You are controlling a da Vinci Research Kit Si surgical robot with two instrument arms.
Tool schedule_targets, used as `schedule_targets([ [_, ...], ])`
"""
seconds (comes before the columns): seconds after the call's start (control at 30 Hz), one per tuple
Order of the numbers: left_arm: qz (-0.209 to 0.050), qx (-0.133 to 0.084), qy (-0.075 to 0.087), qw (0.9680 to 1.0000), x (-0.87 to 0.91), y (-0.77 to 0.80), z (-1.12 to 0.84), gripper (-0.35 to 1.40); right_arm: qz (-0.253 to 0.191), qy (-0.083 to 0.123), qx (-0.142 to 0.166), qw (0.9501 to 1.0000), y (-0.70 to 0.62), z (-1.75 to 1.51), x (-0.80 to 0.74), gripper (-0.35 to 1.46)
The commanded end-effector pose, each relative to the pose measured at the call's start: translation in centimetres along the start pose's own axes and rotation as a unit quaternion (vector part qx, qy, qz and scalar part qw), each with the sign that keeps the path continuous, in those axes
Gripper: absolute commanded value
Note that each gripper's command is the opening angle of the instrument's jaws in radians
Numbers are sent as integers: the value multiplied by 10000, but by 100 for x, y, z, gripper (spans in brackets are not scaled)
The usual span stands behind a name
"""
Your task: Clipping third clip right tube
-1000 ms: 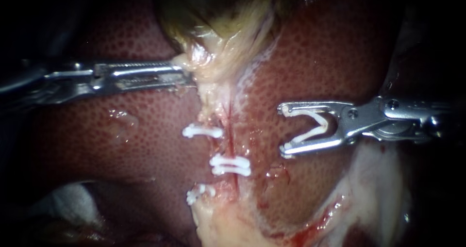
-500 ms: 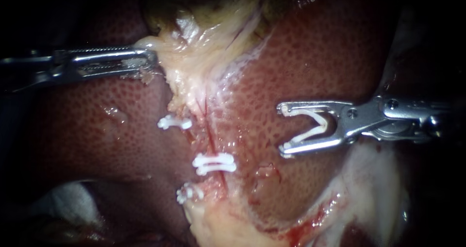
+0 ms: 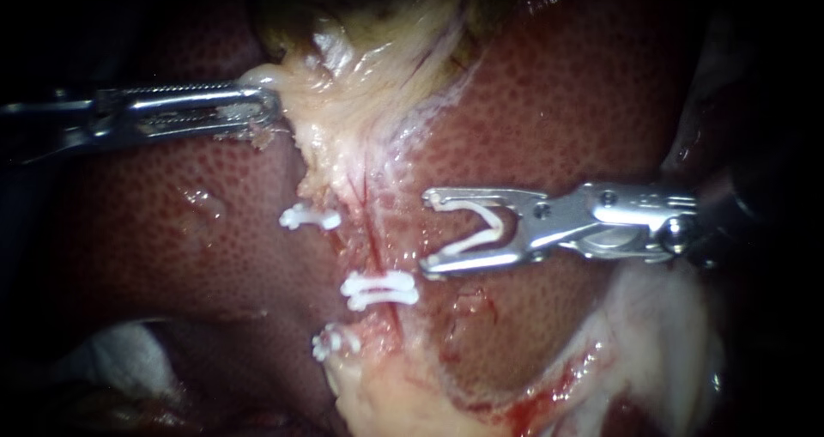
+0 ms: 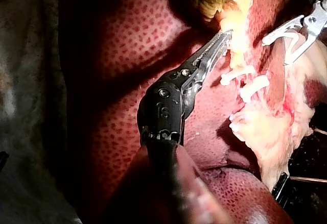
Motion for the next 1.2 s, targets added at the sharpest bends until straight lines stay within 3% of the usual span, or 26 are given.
schedule_targets([
  [0.03, 0, 3, 0, 10000, 0, 0, 0, -35, 42, 1, 11, 10000, 3, 5, -4, 49],
  [0.27, 0, 6, 1, 10000, 0, 1, 0, -35, 242, -12, 127, 9996, 12, 41, -18, 49],
  [0.57, -1, 12, 3, 10000, 0, 2, 2, -35, 559, 9, 259, 9981, 4, 64, -10, 49],
  [0.9, 0, 13, 4, 10000, 0, 2, 3, -35, 1011, 444, 600, 9921, -1, 73, -5, 49],
  [1.2, 1, 12, 4, 10000, 0, 0, 4, -35, 1219, 542, 664, 9888, -2, 72, 1, 48],
])
